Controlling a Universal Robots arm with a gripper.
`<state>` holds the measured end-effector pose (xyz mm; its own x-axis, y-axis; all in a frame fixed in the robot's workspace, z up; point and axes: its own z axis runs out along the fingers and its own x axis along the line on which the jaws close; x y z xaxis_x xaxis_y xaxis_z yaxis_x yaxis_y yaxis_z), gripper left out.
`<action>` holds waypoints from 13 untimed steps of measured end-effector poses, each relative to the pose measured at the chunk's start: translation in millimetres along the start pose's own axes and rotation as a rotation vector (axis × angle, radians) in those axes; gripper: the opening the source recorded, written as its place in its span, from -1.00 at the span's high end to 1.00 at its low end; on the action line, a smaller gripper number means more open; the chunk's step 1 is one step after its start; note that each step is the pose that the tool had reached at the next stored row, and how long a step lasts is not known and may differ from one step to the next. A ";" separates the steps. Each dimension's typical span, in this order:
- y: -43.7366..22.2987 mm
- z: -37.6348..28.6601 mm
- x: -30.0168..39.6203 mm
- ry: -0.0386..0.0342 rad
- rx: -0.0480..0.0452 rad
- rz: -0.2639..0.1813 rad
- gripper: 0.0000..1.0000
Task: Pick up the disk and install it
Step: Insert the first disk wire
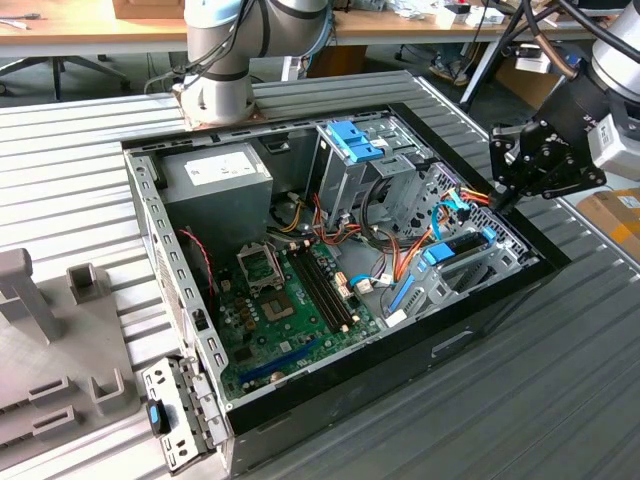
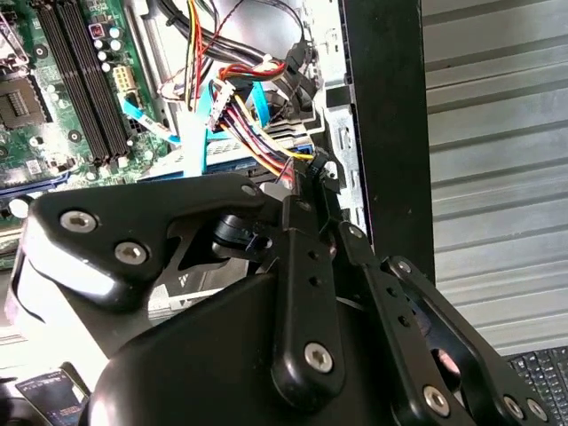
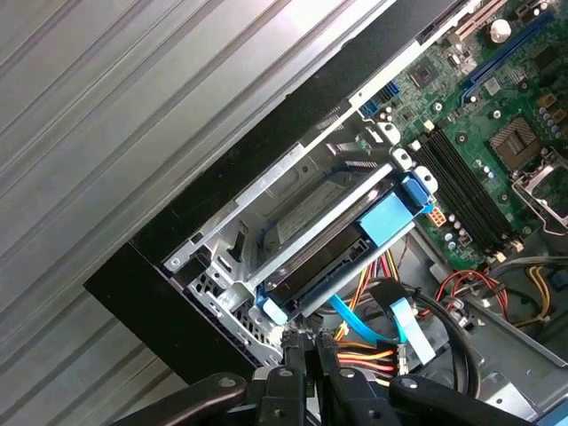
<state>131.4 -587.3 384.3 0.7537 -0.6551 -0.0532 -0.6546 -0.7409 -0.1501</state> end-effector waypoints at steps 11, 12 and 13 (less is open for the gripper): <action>0.7 0.6 -0.6 0.0268 0.0094 0.176 0.65; 0.7 0.6 -0.6 0.0268 0.0094 0.176 0.65; 0.7 0.6 -0.7 0.0267 0.0095 0.176 0.65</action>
<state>130.4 -587.3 383.6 0.6258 -0.7782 -0.0532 -0.7754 -0.6133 -0.1501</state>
